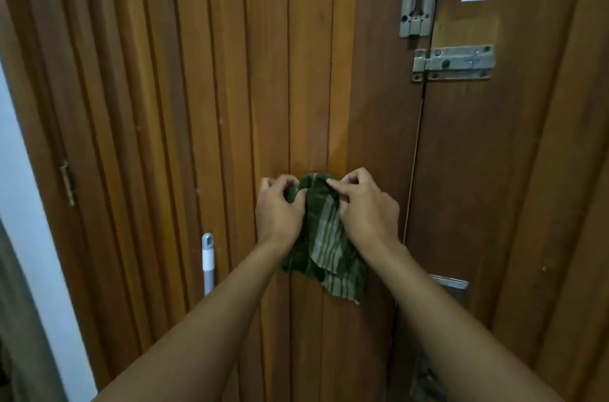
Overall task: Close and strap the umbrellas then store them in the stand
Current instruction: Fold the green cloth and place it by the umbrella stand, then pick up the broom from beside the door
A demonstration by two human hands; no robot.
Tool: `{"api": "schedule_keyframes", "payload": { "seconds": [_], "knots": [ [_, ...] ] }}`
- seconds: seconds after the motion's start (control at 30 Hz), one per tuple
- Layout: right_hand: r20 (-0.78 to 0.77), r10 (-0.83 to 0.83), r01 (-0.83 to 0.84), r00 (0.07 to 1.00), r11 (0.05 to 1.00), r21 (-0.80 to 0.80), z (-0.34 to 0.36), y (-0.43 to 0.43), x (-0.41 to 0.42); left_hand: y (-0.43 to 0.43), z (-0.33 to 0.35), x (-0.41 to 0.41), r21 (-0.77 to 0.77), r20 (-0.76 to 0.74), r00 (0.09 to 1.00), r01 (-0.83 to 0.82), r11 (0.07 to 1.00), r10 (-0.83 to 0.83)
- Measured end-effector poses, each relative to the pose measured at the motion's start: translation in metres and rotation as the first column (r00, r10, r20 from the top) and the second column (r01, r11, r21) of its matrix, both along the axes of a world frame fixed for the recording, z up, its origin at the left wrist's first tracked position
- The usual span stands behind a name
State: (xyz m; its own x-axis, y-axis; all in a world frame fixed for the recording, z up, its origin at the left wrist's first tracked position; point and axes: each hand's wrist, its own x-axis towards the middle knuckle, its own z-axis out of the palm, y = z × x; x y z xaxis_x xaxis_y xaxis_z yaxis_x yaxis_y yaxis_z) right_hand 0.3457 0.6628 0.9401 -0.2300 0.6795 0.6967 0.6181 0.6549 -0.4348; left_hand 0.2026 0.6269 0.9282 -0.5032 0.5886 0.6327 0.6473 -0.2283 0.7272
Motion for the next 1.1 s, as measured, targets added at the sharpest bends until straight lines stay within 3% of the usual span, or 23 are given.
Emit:
{"api": "schedule_keyframes", "payload": {
  "seconds": [0.1, 0.27, 0.33, 0.43, 0.5, 0.57, 0.63, 0.7, 0.77, 0.9, 1.0, 1.1],
  "knots": [
    [0.097, -0.101, 0.101, 0.990, 0.995, 0.008, -0.028, -0.007, -0.009, 0.006, -0.025, -0.013, -0.051, -0.128, 0.992, -0.031, 0.998, 0.024],
    [0.006, -0.294, 0.294, 0.956, 0.956, -0.015, -0.066, -0.018, -0.027, -0.001, -0.058, -0.034, -0.091, -0.300, 0.953, 0.021, 0.996, -0.048],
    [-0.081, -0.316, 0.315, 0.945, 0.949, -0.025, -0.068, -0.020, -0.035, -0.003, -0.057, -0.040, -0.136, -0.282, 0.942, 0.147, 0.980, -0.181],
    [-0.090, -0.304, 0.295, 0.948, 0.950, -0.099, -0.073, -0.027, -0.043, -0.008, -0.048, -0.057, -0.198, -0.193, 0.897, 0.361, 0.911, -0.398],
    [-0.116, -0.364, 0.358, 0.924, 0.931, -0.067, -0.079, -0.042, -0.049, -0.015, -0.047, -0.075, -0.241, -0.155, 0.859, 0.447, 0.862, -0.488],
    [-0.176, -0.430, 0.448, 0.885, 0.891, 0.075, -0.094, -0.063, -0.062, -0.023, -0.057, -0.098, -0.220, -0.127, 0.860, 0.462, 0.859, -0.494],
    [-0.159, -0.374, 0.397, 0.914, 0.905, 0.155, -0.122, -0.083, -0.083, -0.031, -0.077, -0.126, -0.183, -0.086, 0.896, 0.417, 0.891, -0.437],
    [-0.041, -0.190, 0.191, 0.981, 0.981, 0.033, -0.158, -0.093, -0.109, -0.039, -0.103, -0.155, -0.159, -0.041, 0.942, 0.322, 0.933, -0.332],
    [0.006, -0.030, 0.030, 1.000, 0.981, -0.190, -0.191, -0.094, -0.134, -0.045, -0.132, -0.182, -0.148, 0.016, 0.975, 0.221, 0.964, -0.221],
    [-0.111, 0.030, -0.090, 0.993, 0.807, -0.584, -0.250, -0.080, -0.181, -0.049, -0.188, -0.214, -0.233, 0.170, 0.978, 0.159, 0.959, -0.120],
    [-0.145, 0.084, -0.162, 0.986, 0.707, -0.688, -0.299, -0.059, -0.208, -0.045, -0.226, -0.221, -0.411, 0.287, 0.955, 0.198, 0.890, -0.079],
    [-0.121, 0.129, -0.175, 0.984, 0.610, -0.773, -0.332, -0.040, -0.225, -0.036, -0.259, -0.231, -0.523, 0.301, 0.943, 0.289, 0.802, -0.143]
  ]
}}
